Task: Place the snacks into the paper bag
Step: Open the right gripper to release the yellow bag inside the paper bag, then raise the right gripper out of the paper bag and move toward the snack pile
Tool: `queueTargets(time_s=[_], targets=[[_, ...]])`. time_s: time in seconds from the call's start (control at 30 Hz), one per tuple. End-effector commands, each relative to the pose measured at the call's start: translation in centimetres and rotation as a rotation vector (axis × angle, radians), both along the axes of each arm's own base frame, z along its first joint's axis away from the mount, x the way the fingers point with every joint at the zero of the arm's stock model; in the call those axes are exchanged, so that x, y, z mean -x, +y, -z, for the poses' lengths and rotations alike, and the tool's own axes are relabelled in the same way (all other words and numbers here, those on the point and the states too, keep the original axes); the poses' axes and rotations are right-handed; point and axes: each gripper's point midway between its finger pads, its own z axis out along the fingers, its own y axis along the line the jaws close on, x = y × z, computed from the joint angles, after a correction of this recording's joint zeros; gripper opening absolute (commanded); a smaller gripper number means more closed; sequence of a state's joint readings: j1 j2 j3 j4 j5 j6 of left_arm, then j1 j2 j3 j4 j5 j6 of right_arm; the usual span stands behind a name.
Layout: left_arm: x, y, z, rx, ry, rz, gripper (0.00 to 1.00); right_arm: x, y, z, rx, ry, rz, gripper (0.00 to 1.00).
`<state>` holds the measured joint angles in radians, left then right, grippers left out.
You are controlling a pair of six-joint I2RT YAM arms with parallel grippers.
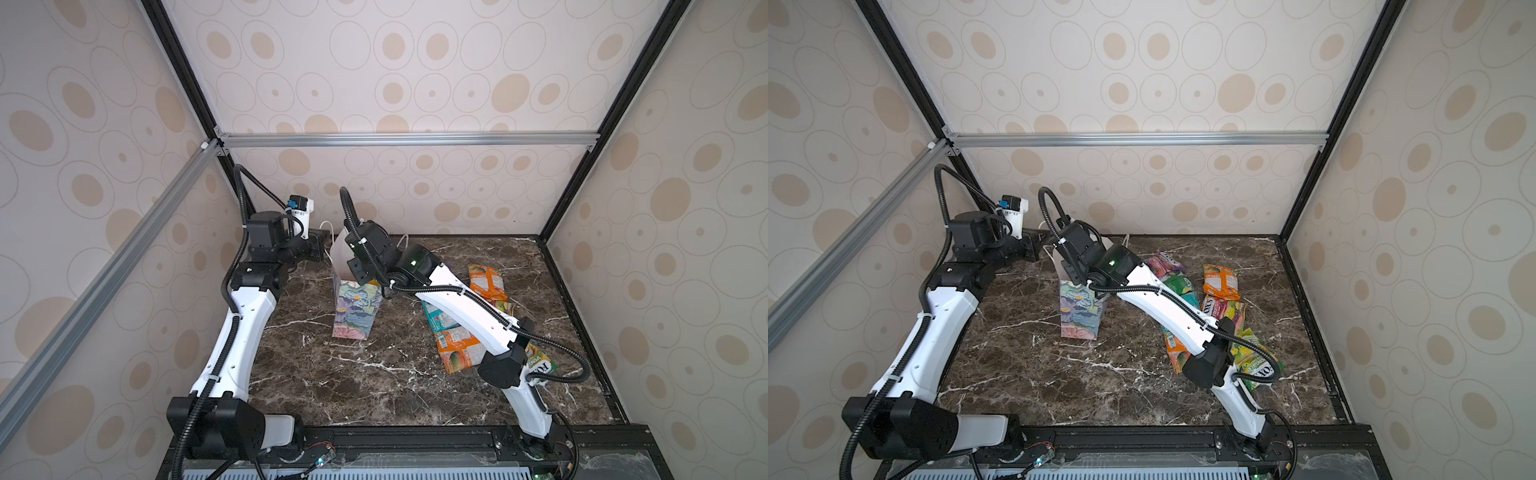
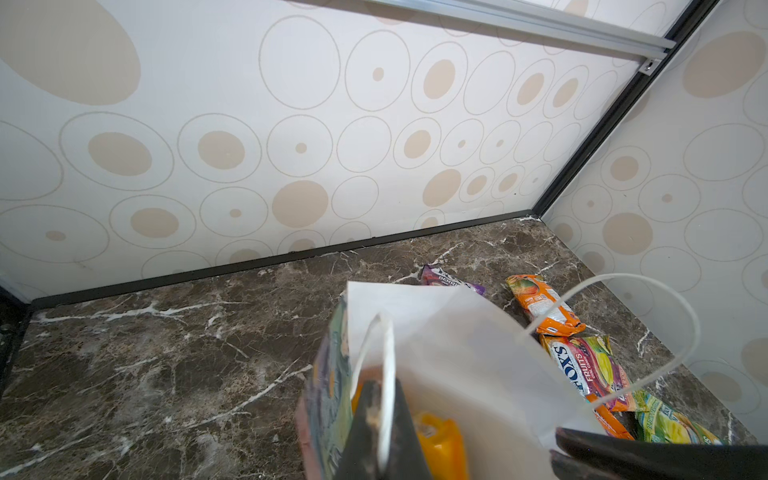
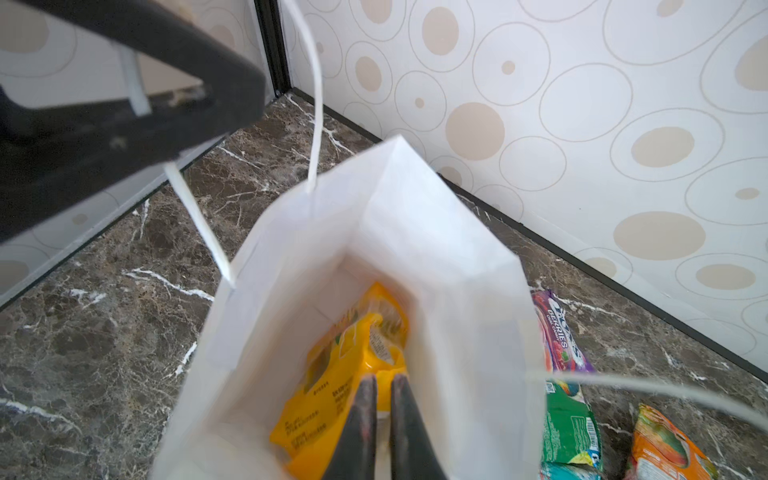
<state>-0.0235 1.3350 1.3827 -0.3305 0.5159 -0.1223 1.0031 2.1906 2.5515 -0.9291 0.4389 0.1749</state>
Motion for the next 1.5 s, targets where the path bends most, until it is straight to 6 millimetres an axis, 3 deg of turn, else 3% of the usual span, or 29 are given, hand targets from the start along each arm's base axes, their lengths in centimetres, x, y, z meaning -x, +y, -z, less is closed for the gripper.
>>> queueTargets(time_s=[0.0,0.1,0.2,0.33,0.47,0.63,0.8,0.93,1.23,1.37,1.47], targets=[[0.3,0.1,-1.7,-0.009,-0.060,0.009,0.00,0.4,0.5,-1.9,-0.059,-0.021,-0.011,0.12],[0.4,0.1,-1.7,-0.008,-0.059,0.007,0.00,0.8,0.8,-2.5,-0.084,-0.020,-0.034,0.14],[0.3,0.2,-1.6,-0.007,-0.058,0.005,0.00,1.2,0.3,-4.6,-0.108,-0.050,-0.048,0.23],[0.3,0.2,-1.7,-0.004,-0.059,0.004,0.00,1.9,-2.2,-8.2,-0.123,-0.113,-0.026,0.32],[0.4,0.1,-1.8,-0.004,-0.062,0.006,0.00,2.6,-5.4,-9.3,-0.116,-0.125,0.039,0.48],[0.4,0.1,-1.8,-0.001,-0.061,0.007,0.00,3.8,-8.8,-7.7,-0.101,-0.083,0.113,0.53],[0.3,0.1,-1.7,0.001,-0.059,0.008,0.00,4.4,-10.8,-5.3,-0.092,-0.041,0.191,0.60],[0.4,0.0,-1.8,0.006,-0.061,0.013,0.00,4.4,-10.0,-3.2,-0.126,0.028,0.180,0.68],[0.5,0.3,-2.0,-0.008,-0.073,-0.003,0.00,1.8,-11.0,1.0,-0.158,0.136,0.230,0.69],[0.4,0.1,-1.9,-0.004,-0.069,0.007,0.00,1.0,-10.5,1.7,-0.165,0.142,0.209,0.67],[0.4,0.2,-1.8,-0.009,-0.069,0.005,0.00,0.4,-10.0,1.3,-0.173,0.129,0.188,0.56]])
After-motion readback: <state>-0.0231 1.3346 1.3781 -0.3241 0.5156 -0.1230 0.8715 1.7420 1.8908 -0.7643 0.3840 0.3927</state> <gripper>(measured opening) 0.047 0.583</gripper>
